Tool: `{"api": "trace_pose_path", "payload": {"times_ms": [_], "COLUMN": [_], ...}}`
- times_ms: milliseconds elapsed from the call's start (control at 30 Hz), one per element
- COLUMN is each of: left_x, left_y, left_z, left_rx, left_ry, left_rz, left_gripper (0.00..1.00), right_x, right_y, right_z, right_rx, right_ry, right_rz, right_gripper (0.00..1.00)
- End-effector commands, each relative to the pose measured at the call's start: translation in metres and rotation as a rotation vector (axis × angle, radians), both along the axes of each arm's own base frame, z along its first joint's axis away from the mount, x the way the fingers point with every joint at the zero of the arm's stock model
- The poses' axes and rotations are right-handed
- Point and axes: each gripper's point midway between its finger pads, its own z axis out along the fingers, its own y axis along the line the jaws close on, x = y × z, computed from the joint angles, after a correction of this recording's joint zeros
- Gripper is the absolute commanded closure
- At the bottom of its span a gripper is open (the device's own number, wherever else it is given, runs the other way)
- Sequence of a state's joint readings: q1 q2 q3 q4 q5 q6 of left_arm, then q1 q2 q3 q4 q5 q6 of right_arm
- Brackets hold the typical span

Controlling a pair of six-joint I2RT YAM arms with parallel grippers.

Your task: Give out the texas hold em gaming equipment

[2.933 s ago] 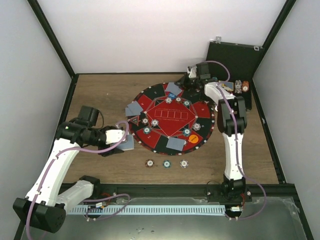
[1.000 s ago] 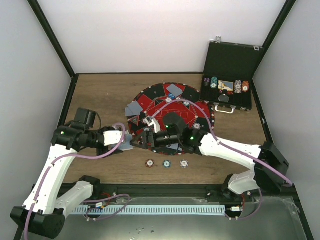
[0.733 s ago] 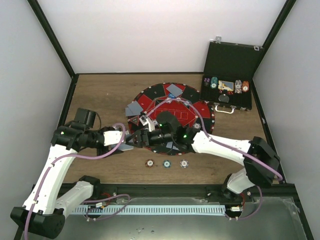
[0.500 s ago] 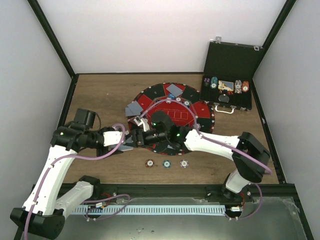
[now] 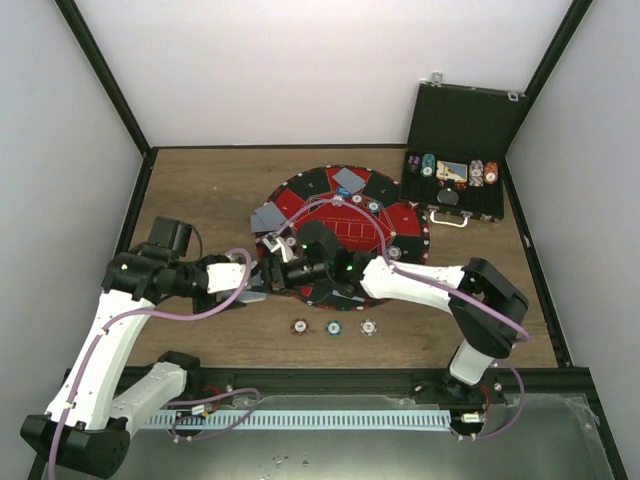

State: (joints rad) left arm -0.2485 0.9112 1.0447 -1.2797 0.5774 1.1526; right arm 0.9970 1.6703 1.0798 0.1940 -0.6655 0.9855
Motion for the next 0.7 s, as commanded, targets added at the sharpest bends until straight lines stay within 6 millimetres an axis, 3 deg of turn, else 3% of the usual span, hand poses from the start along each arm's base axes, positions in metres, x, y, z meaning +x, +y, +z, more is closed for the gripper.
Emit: {"api": "trace_pose_path", "payload": {"times_ms": [0,133,267,500,667], "left_x": [-0.005,-0.004,-0.004,-0.004,-0.003], "left_y": [-0.004,-0.004,-0.005,-0.005,-0.005], "left_z": [0.008,0.01,0.011,0.01,0.01], "left_rx": [-0.033,-0.037,-0.039,-0.042,-0.041], "left_ry": [-0.017,-0.019,-0.023,-0.02,-0.023], "left_rz": [-0.027,-0.027,-0.029,-0.029,-0.029], "left_gripper": [0.96,0.96,0.96,0.96,0.96], "right_x": [0.019,0.023,0.022,0.023,0.024], "right_y": [-0.024,-0.04,-0.05,-0.058,-0.066], "right_z": [-0.016,-0.028,-0.025,0.006,0.025], "right_rx": [-0.04,-0.078,-0.084,-0.039,-0.019], "right_ry": [0.022,0.032,0.024,-0.019,-0.052], "right_rz": [-0.072,-0.093,-0.106,-0.147,-0.183], "right_gripper": [0.25,0.29,0.32,0.44,0.66]}}
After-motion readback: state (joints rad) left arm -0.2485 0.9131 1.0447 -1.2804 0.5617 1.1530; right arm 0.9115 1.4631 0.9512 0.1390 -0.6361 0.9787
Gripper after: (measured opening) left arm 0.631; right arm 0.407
